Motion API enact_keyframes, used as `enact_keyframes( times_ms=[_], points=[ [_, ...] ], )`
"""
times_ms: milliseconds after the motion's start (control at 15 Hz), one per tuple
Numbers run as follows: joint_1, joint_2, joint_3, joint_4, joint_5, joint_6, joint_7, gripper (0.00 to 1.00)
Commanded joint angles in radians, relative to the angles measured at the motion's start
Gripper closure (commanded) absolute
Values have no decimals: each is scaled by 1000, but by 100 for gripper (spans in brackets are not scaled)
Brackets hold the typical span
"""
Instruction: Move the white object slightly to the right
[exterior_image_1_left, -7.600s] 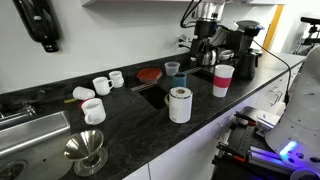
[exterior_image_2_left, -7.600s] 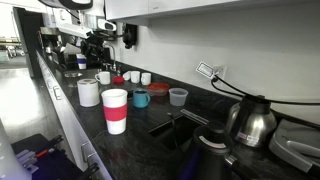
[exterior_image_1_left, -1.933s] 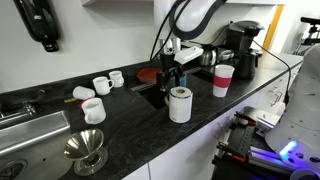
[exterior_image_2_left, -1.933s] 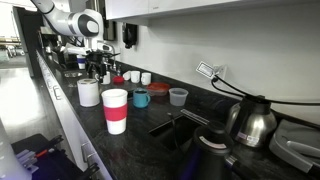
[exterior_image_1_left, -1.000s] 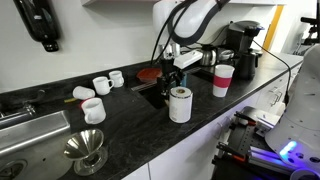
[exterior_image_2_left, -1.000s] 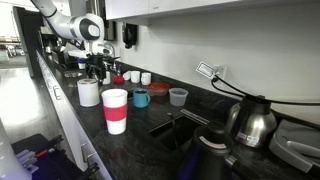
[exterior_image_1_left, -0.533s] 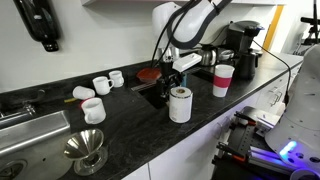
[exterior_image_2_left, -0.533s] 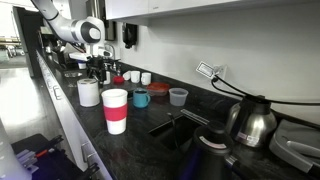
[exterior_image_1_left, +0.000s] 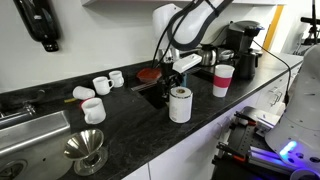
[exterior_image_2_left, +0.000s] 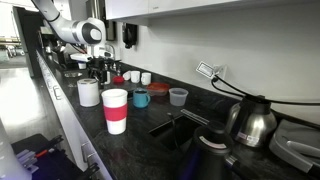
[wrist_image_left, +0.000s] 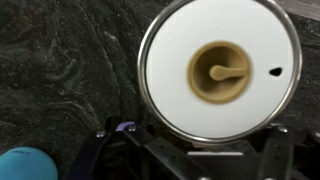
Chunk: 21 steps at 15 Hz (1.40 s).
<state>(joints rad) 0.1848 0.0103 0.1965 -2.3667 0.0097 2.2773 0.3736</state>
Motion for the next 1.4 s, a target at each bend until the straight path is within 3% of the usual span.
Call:
enact_keyframes(
  times_ms=[0,533,600,733,1333],
  points=[
    [2,11,-5,5,-19,20,16,40],
    [2,16,-5,7,-24,20,21,96],
    [2,17,-5,7,-26,20,22,99],
    [2,18,-5,8,-25,19,23,93],
    [-4,5,-13,20,-9,4,8,94]
  ],
)
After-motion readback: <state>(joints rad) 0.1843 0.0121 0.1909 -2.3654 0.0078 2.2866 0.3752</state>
